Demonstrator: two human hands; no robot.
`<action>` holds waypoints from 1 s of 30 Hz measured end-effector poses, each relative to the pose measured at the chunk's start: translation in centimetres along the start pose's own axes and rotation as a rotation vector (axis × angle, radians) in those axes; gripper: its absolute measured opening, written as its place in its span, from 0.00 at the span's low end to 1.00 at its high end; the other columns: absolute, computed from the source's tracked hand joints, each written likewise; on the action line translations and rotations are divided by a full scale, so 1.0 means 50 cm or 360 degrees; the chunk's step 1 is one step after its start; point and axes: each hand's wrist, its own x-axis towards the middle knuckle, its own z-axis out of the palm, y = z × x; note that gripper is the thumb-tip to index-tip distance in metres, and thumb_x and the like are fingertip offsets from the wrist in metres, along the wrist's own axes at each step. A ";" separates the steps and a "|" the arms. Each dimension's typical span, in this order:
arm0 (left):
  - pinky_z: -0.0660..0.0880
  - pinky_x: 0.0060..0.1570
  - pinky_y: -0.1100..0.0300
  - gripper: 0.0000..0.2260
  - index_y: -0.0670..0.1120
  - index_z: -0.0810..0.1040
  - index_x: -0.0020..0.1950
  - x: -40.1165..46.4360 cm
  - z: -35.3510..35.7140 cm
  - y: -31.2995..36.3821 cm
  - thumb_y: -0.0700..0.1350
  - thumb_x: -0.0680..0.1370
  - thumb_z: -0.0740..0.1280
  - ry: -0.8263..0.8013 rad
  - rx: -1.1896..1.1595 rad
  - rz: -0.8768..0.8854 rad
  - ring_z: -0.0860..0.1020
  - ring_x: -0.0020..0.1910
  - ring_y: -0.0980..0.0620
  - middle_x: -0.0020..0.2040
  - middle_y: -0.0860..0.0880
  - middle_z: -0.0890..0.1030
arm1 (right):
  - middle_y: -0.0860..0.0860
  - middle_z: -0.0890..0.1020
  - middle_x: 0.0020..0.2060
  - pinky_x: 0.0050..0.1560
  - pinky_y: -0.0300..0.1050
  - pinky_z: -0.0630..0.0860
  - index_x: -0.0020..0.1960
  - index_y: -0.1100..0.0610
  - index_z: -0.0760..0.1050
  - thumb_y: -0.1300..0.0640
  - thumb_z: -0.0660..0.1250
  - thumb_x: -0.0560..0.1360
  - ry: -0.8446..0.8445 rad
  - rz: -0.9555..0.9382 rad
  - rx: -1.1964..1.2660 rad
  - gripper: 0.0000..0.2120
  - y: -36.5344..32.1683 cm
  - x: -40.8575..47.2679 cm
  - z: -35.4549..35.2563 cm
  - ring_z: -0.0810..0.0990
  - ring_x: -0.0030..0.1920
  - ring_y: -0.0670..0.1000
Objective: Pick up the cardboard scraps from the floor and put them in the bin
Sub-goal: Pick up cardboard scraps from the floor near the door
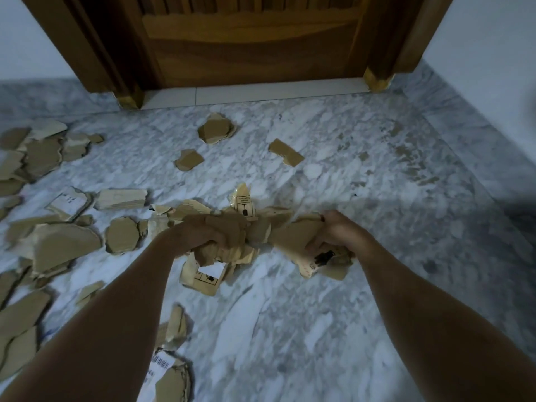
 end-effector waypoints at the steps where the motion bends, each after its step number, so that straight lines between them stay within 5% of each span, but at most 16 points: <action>1: 0.81 0.50 0.50 0.26 0.34 0.83 0.49 -0.007 -0.010 -0.006 0.41 0.54 0.80 -0.0062 -0.0009 0.0009 0.82 0.50 0.41 0.47 0.40 0.86 | 0.51 0.84 0.50 0.46 0.52 0.82 0.57 0.56 0.77 0.58 0.85 0.55 0.0024 -0.0039 0.0054 0.33 -0.017 0.000 -0.005 0.82 0.53 0.56; 5: 0.82 0.48 0.54 0.12 0.42 0.86 0.43 -0.039 -0.037 -0.058 0.35 0.61 0.78 -0.0215 0.0128 -0.0144 0.83 0.48 0.49 0.43 0.47 0.86 | 0.54 0.74 0.67 0.56 0.50 0.78 0.75 0.52 0.64 0.61 0.82 0.63 0.0025 -0.0129 -0.0031 0.46 -0.106 0.022 -0.007 0.74 0.64 0.57; 6: 0.82 0.50 0.52 0.16 0.43 0.86 0.46 -0.042 -0.039 -0.072 0.38 0.59 0.80 -0.0201 0.0254 -0.0168 0.83 0.50 0.48 0.45 0.46 0.86 | 0.54 0.71 0.71 0.60 0.53 0.77 0.77 0.49 0.60 0.62 0.82 0.63 -0.0056 -0.0144 -0.0184 0.49 -0.129 0.030 0.002 0.72 0.67 0.58; 9: 0.79 0.59 0.44 0.56 0.39 0.69 0.73 -0.047 -0.023 -0.101 0.52 0.48 0.83 -0.0102 0.0570 -0.0233 0.80 0.60 0.40 0.61 0.38 0.80 | 0.53 0.60 0.79 0.66 0.58 0.73 0.81 0.42 0.47 0.61 0.82 0.62 -0.0321 -0.0051 -0.0693 0.61 -0.173 0.058 0.048 0.65 0.75 0.61; 11: 0.78 0.58 0.48 0.58 0.40 0.54 0.79 -0.054 0.008 -0.103 0.47 0.56 0.81 -0.0054 0.0630 -0.0242 0.78 0.62 0.38 0.64 0.36 0.78 | 0.55 0.60 0.79 0.65 0.60 0.74 0.80 0.41 0.46 0.59 0.83 0.61 -0.0367 0.0021 -0.0831 0.61 -0.182 0.076 0.075 0.66 0.74 0.63; 16: 0.79 0.40 0.56 0.58 0.45 0.35 0.77 -0.040 0.031 -0.118 0.39 0.66 0.79 0.0065 0.0762 -0.0289 0.82 0.44 0.44 0.46 0.43 0.82 | 0.58 0.59 0.70 0.61 0.63 0.75 0.72 0.49 0.60 0.57 0.84 0.60 -0.0175 -0.0046 -0.0999 0.48 -0.178 0.076 0.095 0.61 0.70 0.63; 18: 0.76 0.35 0.59 0.54 0.47 0.39 0.75 -0.034 0.030 -0.112 0.39 0.66 0.79 0.0086 0.0753 -0.0298 0.81 0.41 0.46 0.43 0.44 0.81 | 0.57 0.59 0.70 0.61 0.63 0.74 0.69 0.51 0.63 0.55 0.84 0.58 -0.0143 -0.0042 -0.0930 0.46 -0.166 0.075 0.095 0.60 0.71 0.61; 20: 0.77 0.34 0.58 0.49 0.47 0.47 0.71 -0.039 0.028 -0.098 0.39 0.64 0.80 0.0074 0.0660 -0.0299 0.82 0.41 0.46 0.45 0.43 0.81 | 0.56 0.68 0.66 0.57 0.59 0.78 0.66 0.51 0.63 0.55 0.85 0.57 -0.0147 -0.0027 -0.0801 0.45 -0.153 0.069 0.091 0.70 0.64 0.60; 24: 0.79 0.52 0.46 0.43 0.35 0.71 0.65 -0.037 -0.001 -0.077 0.49 0.55 0.80 -0.0095 0.0355 -0.0109 0.80 0.51 0.44 0.50 0.42 0.81 | 0.53 0.75 0.57 0.40 0.48 0.77 0.63 0.52 0.65 0.58 0.83 0.62 -0.0104 0.0005 -0.0352 0.37 -0.121 0.039 0.065 0.76 0.52 0.56; 27: 0.78 0.47 0.48 0.28 0.28 0.78 0.55 -0.009 -0.048 -0.055 0.42 0.62 0.78 -0.0053 0.0065 0.0002 0.80 0.47 0.42 0.46 0.39 0.81 | 0.53 0.81 0.55 0.51 0.51 0.80 0.66 0.56 0.73 0.58 0.84 0.60 0.0081 0.0048 -0.0008 0.38 -0.083 0.016 0.021 0.79 0.53 0.56; 30: 0.79 0.36 0.56 0.10 0.35 0.81 0.49 -0.013 -0.063 -0.006 0.37 0.70 0.75 0.0055 -0.0028 0.0084 0.81 0.39 0.43 0.40 0.41 0.82 | 0.54 0.82 0.53 0.52 0.50 0.78 0.65 0.59 0.75 0.60 0.84 0.61 0.0197 0.0148 0.0330 0.35 -0.041 -0.018 -0.024 0.79 0.53 0.57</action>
